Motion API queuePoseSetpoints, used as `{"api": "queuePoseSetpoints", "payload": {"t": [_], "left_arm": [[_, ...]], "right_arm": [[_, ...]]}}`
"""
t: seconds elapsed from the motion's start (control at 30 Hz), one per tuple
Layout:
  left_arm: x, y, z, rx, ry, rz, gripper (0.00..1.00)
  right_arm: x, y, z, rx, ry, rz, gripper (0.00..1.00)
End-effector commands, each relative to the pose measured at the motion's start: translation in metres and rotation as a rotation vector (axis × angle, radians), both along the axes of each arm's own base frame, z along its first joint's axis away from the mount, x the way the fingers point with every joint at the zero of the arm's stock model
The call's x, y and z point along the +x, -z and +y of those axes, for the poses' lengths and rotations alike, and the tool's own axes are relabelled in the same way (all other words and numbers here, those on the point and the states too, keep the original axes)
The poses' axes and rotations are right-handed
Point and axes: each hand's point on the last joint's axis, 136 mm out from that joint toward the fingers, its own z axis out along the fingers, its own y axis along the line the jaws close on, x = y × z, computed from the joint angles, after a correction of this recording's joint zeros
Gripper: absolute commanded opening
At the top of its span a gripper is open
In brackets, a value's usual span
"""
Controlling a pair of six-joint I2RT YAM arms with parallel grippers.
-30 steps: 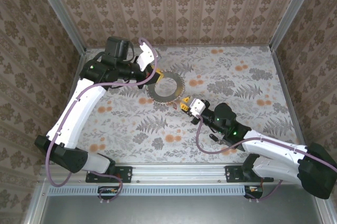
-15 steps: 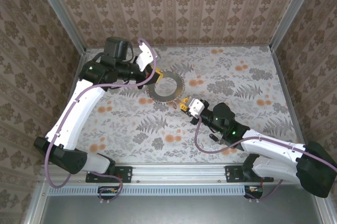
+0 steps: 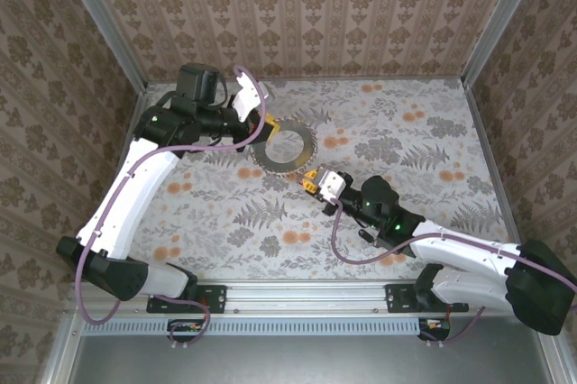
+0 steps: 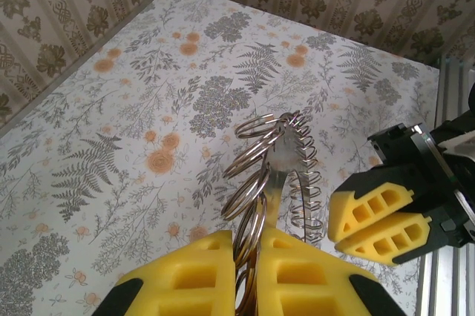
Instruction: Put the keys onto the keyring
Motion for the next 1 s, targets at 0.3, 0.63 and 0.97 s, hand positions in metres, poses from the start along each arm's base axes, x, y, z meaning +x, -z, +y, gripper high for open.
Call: {"api": "queuePoseSetpoints", "payload": {"t": [0.3,0.63,0.97], "left_arm": [[-0.01,-0.02,0.001,-0.06,0.008,-0.048,0.0],[-0.02,-0.019,0.002,-0.064,0.042,-0.068,0.0],[-0.034,-0.013,0.0,-0.087,0.162,-0.17,0.0]], "right_arm": [[0.008,-0.014,0.012,0.041,0.045,-0.051,0.17],[0.018,0.007,-0.029,-0.056,0.161,-0.066,0.2],[0.013,0.001,-0.044,-0.026,0.096,-0.071,0.24]]}}
